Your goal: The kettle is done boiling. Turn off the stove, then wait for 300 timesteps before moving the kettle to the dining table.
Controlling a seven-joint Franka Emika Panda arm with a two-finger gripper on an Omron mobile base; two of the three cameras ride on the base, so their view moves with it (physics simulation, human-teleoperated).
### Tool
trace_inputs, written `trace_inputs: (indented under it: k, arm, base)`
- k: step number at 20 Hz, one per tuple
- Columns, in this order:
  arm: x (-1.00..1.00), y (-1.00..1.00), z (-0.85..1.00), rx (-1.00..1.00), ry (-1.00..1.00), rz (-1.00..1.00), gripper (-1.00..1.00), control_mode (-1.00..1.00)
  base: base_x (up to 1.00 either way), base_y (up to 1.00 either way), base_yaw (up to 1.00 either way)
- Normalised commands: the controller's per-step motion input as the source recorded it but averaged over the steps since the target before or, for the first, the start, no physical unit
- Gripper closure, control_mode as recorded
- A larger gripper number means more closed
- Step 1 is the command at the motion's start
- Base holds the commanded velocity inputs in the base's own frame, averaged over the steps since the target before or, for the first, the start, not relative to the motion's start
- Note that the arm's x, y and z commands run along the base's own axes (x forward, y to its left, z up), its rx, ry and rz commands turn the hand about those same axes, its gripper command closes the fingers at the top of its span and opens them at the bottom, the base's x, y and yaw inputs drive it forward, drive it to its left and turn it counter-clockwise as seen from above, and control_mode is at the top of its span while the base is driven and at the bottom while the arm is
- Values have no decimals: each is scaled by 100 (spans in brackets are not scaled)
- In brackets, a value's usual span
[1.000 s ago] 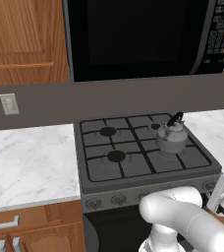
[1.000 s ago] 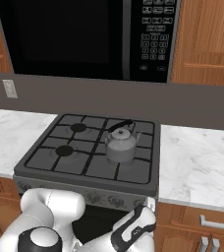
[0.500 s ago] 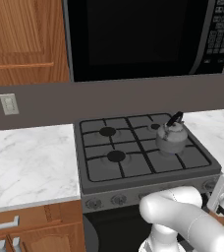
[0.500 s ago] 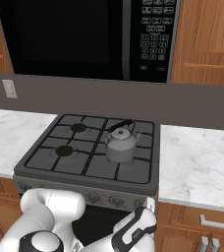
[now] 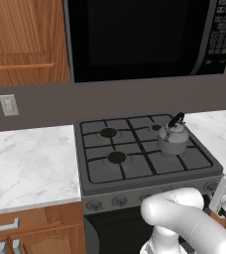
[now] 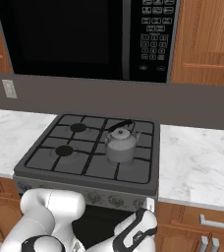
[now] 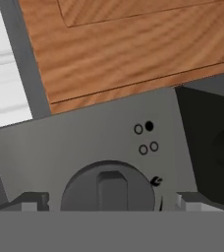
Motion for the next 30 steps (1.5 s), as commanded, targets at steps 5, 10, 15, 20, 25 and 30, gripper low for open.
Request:
trace_inputs:
  k: [5, 10, 15, 20, 25, 30]
  arm:
    - [18, 0, -8, 0, 0, 0, 100, -100]
    - [18, 0, -7, 0, 0, 0, 100, -100]
    - [6, 0, -2, 0, 0, -1, 100, -100]
    - [0, 0, 0, 0, 0, 0, 100, -100]
    - [0, -2, 0, 8, 0, 0, 100, -100]
    - [0, -10, -8, 18, 0, 0, 100, -100]
  base:
    - [0, 0, 0]
    - [0, 0, 0]
    - [0, 0, 0]
    - [0, 0, 0]
    - [0, 0, 0]
    - [0, 0, 0]
